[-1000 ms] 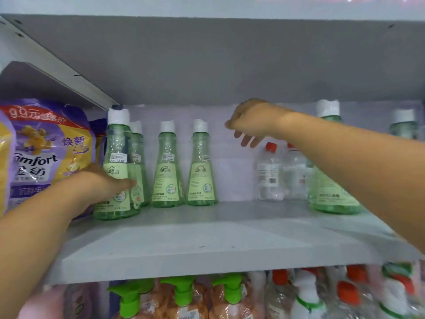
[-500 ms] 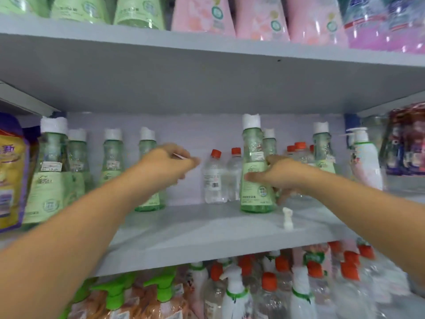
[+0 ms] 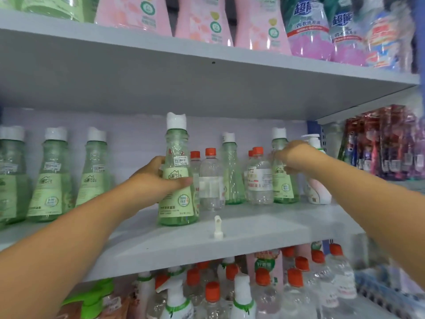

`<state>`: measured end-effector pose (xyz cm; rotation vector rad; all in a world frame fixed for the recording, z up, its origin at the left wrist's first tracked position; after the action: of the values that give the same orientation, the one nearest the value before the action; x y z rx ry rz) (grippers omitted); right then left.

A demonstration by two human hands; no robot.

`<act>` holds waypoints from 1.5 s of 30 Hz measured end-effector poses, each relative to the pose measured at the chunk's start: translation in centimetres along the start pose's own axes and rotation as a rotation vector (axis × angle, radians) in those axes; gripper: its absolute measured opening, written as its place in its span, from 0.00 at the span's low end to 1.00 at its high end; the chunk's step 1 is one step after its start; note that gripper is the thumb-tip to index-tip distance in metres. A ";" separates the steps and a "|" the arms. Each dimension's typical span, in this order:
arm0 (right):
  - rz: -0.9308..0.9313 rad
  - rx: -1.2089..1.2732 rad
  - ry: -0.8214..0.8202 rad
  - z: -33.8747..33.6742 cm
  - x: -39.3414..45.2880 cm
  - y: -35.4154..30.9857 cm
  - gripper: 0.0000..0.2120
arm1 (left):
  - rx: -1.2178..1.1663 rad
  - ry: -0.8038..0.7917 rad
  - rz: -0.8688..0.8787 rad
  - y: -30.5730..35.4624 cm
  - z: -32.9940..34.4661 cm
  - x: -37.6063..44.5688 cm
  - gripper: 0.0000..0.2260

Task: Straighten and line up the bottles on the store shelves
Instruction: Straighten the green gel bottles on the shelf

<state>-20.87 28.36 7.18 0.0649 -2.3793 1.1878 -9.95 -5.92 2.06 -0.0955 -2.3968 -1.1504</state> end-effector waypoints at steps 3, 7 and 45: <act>0.028 -0.226 -0.059 0.9 1.4 0.5 0.14 | 0.006 0.025 0.005 -0.3 -0.2 0.0 0.30; -0.042 -0.148 -0.052 1.6 4.1 -0.1 0.15 | 0.025 0.042 0.007 -0.5 -0.4 -0.3 0.29; -0.412 0.260 -0.628 16.3 -15.0 -20.6 0.15 | 0.271 0.294 -0.170 -9.8 -19.6 -6.9 0.37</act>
<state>-8.97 0.59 7.60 1.1014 -2.4974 1.3943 1.22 -25.98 2.42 0.3482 -2.2993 -0.8304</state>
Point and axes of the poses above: each hand's wrist, its own x-axis towards the middle knuckle, its own z-axis out of the palm, y = z × x, the point moved 8 cm from there along x, towards the middle knuckle, and after that the axes turned 4 degrees about x, right-handed, at the moved point
